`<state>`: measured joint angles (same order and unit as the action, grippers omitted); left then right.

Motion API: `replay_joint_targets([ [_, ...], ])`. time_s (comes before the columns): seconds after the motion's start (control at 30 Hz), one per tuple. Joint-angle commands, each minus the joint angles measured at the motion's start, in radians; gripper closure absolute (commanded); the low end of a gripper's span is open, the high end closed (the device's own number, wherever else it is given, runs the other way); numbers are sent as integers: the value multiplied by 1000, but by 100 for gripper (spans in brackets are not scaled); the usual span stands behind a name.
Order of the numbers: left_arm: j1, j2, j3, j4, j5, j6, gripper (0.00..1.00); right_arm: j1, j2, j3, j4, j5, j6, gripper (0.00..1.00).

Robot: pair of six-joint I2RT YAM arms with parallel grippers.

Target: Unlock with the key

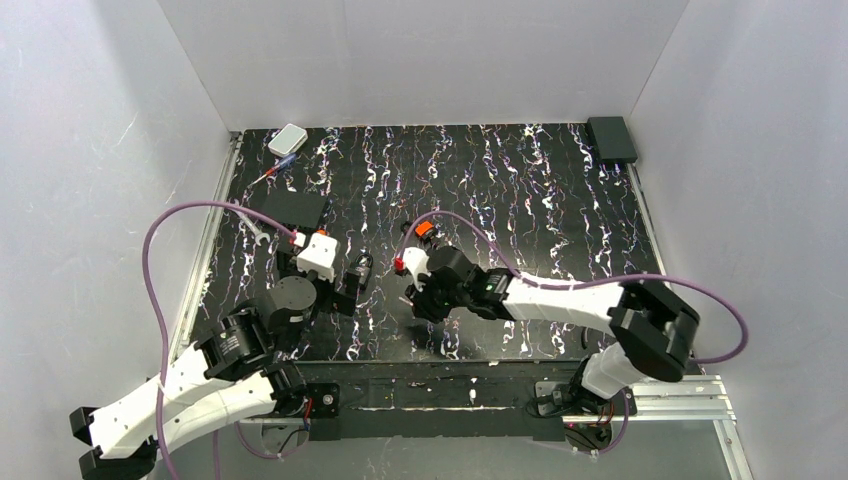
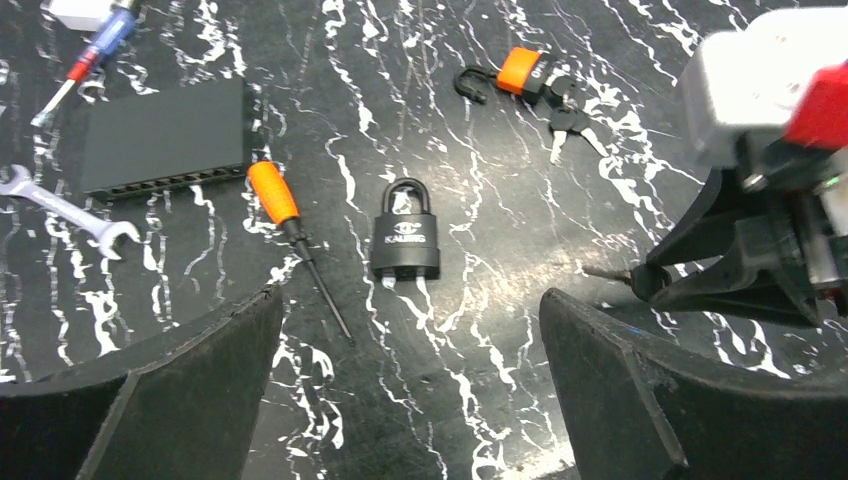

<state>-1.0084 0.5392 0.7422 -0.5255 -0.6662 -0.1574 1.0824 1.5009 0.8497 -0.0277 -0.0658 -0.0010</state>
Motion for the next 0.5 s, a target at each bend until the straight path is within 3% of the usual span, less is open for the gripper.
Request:
replay_joint_targets([
  [0.0,7,42,29,-12,78,-70,1,7,-109,-46,119,-1,80,92],
  [0.2,7,110,22,30,214,-274,1,12,-263,-136,167,10,163,92],
  [0.47,7,197,6,144,339,-492,10,20,-409,-179,136,5,197,91],
])
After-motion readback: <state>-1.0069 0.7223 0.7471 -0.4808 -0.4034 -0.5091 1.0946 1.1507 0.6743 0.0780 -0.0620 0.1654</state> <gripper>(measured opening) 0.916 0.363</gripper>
